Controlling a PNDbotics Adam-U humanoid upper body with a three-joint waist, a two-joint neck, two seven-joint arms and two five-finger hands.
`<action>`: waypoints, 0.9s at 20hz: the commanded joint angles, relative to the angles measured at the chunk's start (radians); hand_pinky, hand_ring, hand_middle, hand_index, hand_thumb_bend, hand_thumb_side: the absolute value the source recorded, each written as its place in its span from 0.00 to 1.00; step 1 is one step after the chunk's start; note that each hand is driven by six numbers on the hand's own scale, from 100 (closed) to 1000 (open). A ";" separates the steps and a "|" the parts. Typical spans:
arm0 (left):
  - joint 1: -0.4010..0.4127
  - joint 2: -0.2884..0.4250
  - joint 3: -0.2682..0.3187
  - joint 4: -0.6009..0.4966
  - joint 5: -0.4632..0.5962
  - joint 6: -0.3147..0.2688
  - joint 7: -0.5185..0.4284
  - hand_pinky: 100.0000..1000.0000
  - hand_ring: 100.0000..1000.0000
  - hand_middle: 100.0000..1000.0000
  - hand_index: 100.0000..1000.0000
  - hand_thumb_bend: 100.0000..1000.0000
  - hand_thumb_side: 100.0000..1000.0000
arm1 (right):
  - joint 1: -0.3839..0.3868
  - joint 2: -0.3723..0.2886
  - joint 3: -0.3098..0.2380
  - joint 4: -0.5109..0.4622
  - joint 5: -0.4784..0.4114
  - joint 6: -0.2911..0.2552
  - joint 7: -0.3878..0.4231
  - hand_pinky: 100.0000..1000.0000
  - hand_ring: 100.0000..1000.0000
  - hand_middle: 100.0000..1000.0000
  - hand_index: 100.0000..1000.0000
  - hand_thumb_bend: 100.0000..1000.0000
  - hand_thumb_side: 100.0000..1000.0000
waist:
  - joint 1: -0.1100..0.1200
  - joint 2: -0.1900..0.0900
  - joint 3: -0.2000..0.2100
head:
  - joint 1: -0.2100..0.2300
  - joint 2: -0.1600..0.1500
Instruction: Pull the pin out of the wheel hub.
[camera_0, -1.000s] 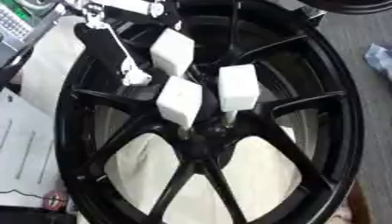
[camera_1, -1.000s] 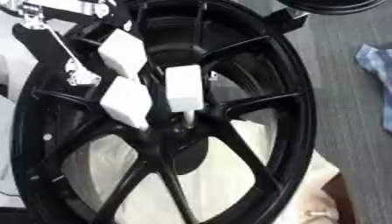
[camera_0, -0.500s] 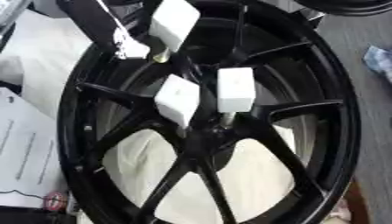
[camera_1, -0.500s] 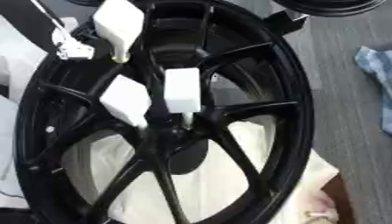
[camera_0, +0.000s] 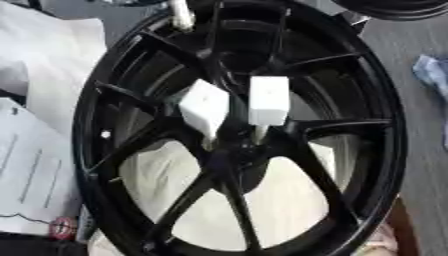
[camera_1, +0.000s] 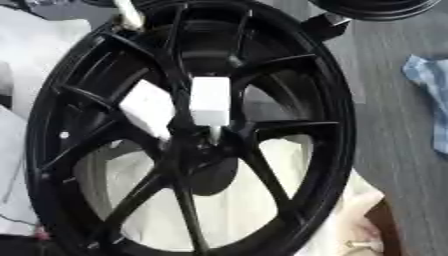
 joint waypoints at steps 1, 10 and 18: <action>0.072 0.117 0.107 0.010 0.067 -0.016 0.079 0.69 0.47 0.19 0.37 0.00 0.20 | 0.006 -0.036 -0.023 -0.015 -0.003 -0.009 -0.008 0.89 0.77 0.58 0.67 0.00 0.49 | -0.006 -0.036 0.014 | -0.014 0.022; 0.398 0.230 0.275 0.057 0.154 -0.053 0.265 0.68 0.47 0.19 0.39 0.00 0.20 | 0.023 -0.030 -0.038 -0.015 -0.016 -0.024 -0.019 0.89 0.77 0.58 0.67 0.00 0.49 | -0.033 -0.065 0.057 | -0.036 0.042; 0.567 0.186 0.283 0.049 0.000 0.000 0.327 0.73 0.58 0.40 0.61 0.00 0.08 | 0.016 -0.018 -0.041 -0.015 -0.036 -0.033 -0.014 0.89 0.77 0.58 0.67 0.00 0.49 | -0.051 -0.072 0.044 | -0.032 0.006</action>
